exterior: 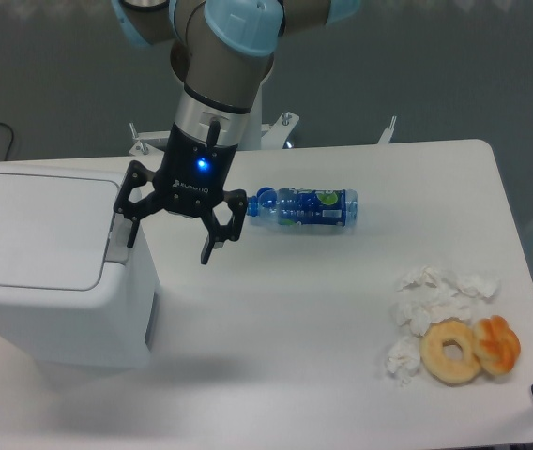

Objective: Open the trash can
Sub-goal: 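Push the lid open with the gripper finger, then withdraw the gripper back toward the water bottle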

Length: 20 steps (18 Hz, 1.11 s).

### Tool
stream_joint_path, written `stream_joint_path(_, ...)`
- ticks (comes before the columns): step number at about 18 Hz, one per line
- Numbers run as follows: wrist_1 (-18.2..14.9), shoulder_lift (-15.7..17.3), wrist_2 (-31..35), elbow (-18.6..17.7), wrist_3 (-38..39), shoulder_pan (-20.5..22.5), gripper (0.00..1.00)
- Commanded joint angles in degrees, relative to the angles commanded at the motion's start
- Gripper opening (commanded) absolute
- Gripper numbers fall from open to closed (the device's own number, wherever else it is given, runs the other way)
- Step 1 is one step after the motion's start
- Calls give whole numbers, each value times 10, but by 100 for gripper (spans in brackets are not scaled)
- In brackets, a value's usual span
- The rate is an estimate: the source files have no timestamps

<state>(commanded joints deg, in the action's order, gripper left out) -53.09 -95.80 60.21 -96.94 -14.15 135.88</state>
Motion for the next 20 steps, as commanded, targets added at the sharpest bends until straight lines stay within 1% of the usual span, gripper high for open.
stream_joint_path(10, 0, -1, -2, 5, 0, 0, 100)
stream_joint_path(16, 1, -3, -2, 53, -1, 13, 100)
stream_joint_path(18, 1, -4, -1, 57, -3, 26, 100)
stream_joint_path(20, 2, -3, 2, 58, -22, 34, 100)
